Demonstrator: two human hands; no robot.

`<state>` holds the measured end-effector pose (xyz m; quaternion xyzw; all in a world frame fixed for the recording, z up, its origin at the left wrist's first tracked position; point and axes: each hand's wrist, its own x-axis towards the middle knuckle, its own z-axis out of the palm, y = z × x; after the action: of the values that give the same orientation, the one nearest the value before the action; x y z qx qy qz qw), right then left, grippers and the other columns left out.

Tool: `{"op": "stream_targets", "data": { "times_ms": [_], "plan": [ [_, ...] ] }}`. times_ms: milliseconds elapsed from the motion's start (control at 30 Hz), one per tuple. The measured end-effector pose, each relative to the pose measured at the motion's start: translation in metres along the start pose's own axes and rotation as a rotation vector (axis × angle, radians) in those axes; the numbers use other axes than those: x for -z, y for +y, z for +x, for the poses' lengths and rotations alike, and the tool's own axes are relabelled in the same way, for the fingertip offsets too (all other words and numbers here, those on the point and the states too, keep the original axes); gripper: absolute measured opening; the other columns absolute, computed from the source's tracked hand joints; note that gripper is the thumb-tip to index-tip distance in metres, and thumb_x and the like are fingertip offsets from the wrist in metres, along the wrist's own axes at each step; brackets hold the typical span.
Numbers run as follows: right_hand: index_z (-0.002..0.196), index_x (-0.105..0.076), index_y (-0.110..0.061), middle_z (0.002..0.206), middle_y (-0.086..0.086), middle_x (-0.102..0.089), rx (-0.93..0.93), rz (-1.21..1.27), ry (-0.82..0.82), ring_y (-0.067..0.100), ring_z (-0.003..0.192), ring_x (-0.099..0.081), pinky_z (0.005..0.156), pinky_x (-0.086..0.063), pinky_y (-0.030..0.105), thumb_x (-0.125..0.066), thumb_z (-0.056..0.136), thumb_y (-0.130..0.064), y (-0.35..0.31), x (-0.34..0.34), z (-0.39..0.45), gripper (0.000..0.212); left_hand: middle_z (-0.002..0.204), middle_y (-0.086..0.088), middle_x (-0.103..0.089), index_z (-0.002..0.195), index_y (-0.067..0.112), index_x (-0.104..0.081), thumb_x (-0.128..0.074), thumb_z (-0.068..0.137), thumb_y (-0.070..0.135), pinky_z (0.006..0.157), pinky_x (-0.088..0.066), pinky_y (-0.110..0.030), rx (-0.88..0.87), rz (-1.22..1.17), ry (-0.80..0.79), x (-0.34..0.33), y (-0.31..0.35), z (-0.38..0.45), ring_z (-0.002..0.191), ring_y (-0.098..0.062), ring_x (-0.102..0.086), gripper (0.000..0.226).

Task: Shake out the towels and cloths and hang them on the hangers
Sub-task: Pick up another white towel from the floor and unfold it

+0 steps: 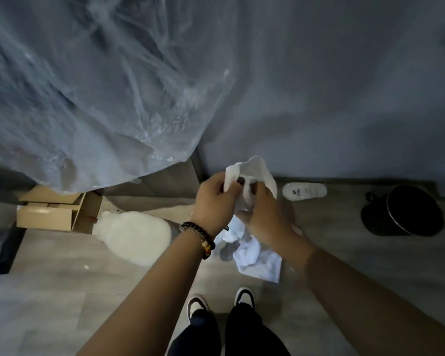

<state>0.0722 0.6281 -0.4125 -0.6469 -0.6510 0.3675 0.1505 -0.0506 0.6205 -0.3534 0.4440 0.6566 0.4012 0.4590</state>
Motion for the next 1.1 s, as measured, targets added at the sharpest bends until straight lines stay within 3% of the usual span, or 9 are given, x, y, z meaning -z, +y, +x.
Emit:
{"op": "stream_targets", "data": {
  "times_ms": [100, 267, 400, 500, 600, 767, 900, 1033, 1100],
  "plan": [
    [0.110, -0.039, -0.012, 0.105, 0.006, -0.058, -0.018, 0.043, 0.194, 0.028, 0.090, -0.063, 0.075, -0.053, 0.044, -0.075, 0.077, -0.040, -0.014, 0.040, -0.016, 0.056, 0.087, -0.028, -0.065, 0.089, 0.001, -0.064, -0.054, 0.078, 0.036, 0.080, -0.050, -0.059, -0.090, -0.009, -0.031, -0.005, 0.039, -0.011, 0.078, -0.040, -0.062, 0.038],
    [0.126, -0.046, -0.014, 0.116, 0.011, -0.056, 0.106, -0.014, 0.351, 0.031, 0.098, -0.060, 0.081, -0.051, 0.042, -0.069, 0.083, -0.036, -0.035, 0.105, -0.044, 0.053, 0.091, -0.023, -0.068, 0.090, 0.004, -0.067, -0.055, 0.079, 0.032, 0.083, -0.052, -0.053, -0.281, 0.012, -0.175, -0.012, 0.107, -0.037, 0.084, -0.032, -0.065, 0.033],
    [0.105, -0.061, -0.012, 0.102, 0.007, -0.067, 0.174, -0.008, 0.398, 0.025, 0.093, -0.063, 0.078, -0.051, 0.034, -0.059, 0.089, -0.024, -0.063, 0.141, -0.077, 0.020, 0.093, -0.024, -0.068, 0.093, -0.001, -0.066, -0.057, 0.082, 0.034, 0.082, -0.052, -0.052, -0.431, 0.020, -0.270, 0.003, 0.144, -0.070, 0.088, -0.036, -0.065, 0.038],
    [0.095, -0.063, -0.012, 0.096, 0.006, -0.069, 0.172, 0.023, 0.457, 0.025, 0.090, -0.064, 0.074, -0.051, 0.033, -0.052, 0.086, -0.015, -0.094, 0.164, -0.106, 0.015, 0.094, -0.024, -0.069, 0.094, 0.005, -0.067, -0.066, 0.078, 0.037, 0.077, -0.054, -0.048, -0.468, -0.081, -0.306, 0.027, 0.159, -0.093, 0.084, -0.028, -0.067, 0.036],
    [0.078, -0.058, -0.014, 0.089, 0.009, -0.070, 0.164, 0.079, 0.547, 0.027, 0.086, -0.065, 0.068, -0.046, 0.029, -0.054, 0.083, -0.016, -0.122, 0.189, -0.131, 0.006, 0.092, -0.011, -0.070, 0.096, 0.017, -0.067, -0.068, 0.087, 0.013, 0.076, -0.053, -0.034, -0.461, -0.202, -0.300, 0.053, 0.167, -0.106, 0.086, -0.016, -0.066, 0.010],
    [0.077, -0.067, -0.015, 0.081, 0.005, -0.070, 0.135, 0.377, 0.663, 0.028, 0.078, -0.069, 0.071, -0.059, 0.048, -0.065, 0.076, -0.037, -0.158, 0.245, -0.177, 0.022, 0.111, -0.004, -0.065, 0.116, 0.018, -0.056, -0.064, 0.089, 0.005, 0.076, -0.048, -0.027, -0.363, -0.169, -0.297, 0.068, 0.161, -0.123, 0.099, -0.017, -0.062, 0.032],
    [0.077, -0.066, -0.014, 0.082, 0.008, -0.070, 0.209, 0.389, 0.724, 0.028, 0.075, -0.069, 0.069, -0.060, 0.047, -0.065, 0.080, -0.035, -0.178, 0.291, -0.222, 0.021, 0.131, -0.001, -0.050, 0.135, 0.016, -0.040, -0.076, 0.081, 0.021, 0.088, -0.044, -0.026, -0.329, 0.042, -0.345, 0.045, 0.159, -0.150, 0.116, -0.015, -0.051, 0.064],
    [0.071, -0.062, -0.017, 0.076, 0.007, -0.068, 0.291, 0.409, 0.724, 0.026, 0.065, -0.069, 0.057, -0.061, 0.039, -0.064, 0.086, -0.031, -0.179, 0.333, -0.270, 0.021, 0.136, 0.013, -0.042, 0.140, 0.021, -0.033, -0.083, 0.068, 0.047, 0.103, -0.041, -0.030, -0.453, 0.120, -0.366, -0.004, 0.171, -0.176, 0.123, -0.007, -0.045, 0.091],
    [0.070, -0.061, -0.017, 0.076, 0.008, -0.068, 0.319, 0.411, 0.726, 0.025, 0.063, -0.069, 0.055, -0.060, 0.036, -0.064, 0.087, -0.031, -0.170, 0.352, -0.294, 0.022, 0.130, 0.011, -0.052, 0.136, 0.024, -0.040, -0.079, 0.071, 0.050, 0.094, -0.050, -0.026, -0.534, 0.088, -0.348, -0.034, 0.179, -0.187, 0.116, -0.008, -0.054, 0.081]
  ]
}}
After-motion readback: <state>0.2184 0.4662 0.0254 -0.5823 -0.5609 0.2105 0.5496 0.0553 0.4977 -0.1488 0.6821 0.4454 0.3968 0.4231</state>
